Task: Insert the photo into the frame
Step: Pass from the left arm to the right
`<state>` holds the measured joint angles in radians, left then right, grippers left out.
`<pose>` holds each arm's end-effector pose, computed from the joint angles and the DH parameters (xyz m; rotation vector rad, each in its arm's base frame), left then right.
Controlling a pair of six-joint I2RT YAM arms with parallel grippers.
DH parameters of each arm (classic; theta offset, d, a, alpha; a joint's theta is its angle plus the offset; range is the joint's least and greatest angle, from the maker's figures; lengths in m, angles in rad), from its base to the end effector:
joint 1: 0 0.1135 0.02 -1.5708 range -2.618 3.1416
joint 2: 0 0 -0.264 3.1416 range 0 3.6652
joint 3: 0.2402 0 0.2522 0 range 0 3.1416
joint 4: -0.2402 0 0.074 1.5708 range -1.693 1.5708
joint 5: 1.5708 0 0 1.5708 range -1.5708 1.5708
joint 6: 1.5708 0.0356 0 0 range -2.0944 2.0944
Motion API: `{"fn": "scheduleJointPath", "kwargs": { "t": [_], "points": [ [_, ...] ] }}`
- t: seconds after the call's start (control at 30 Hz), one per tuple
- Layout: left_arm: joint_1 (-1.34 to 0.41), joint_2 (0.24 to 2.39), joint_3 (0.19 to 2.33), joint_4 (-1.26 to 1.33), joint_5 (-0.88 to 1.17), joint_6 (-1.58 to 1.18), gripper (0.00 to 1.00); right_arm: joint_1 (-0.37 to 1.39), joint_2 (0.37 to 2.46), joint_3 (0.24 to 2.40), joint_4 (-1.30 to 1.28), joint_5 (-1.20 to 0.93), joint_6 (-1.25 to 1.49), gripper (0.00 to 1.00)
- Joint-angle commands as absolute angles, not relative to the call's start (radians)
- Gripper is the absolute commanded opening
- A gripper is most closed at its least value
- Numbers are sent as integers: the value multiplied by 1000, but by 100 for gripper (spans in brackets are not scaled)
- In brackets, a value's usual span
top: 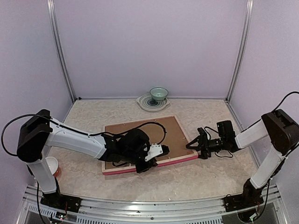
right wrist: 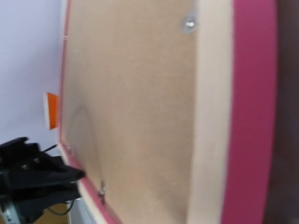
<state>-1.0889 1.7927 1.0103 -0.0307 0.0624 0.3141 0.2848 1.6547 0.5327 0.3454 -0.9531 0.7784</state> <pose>0.1692 -0.3284 0.1613 1.5895 1.8347 -0.4352 0.2509 0.1037 0.1156 0.0842 2.5037 1.6100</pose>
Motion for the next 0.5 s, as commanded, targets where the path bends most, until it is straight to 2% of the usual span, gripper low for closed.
{"fn": "scheduleJointPath", "kwargs": {
  "t": [0.0, 0.23, 0.37, 0.47],
  "points": [
    [-1098, 1744, 1006, 51, 47, 313, 0, 275, 1677, 485, 561, -1040, 892, 72],
    [-1099, 1739, 997, 55, 46, 313, 1, 275, 1692, 426, 757, -1078, 997, 57],
    [-1100, 1736, 990, 61, 43, 313, 14, 275, 1693, 405, 822, -1090, 1033, 50],
    [-1100, 1731, 983, 64, 40, 313, 19, 275, 1693, 398, 847, -1093, 1046, 46]
  ]
}}
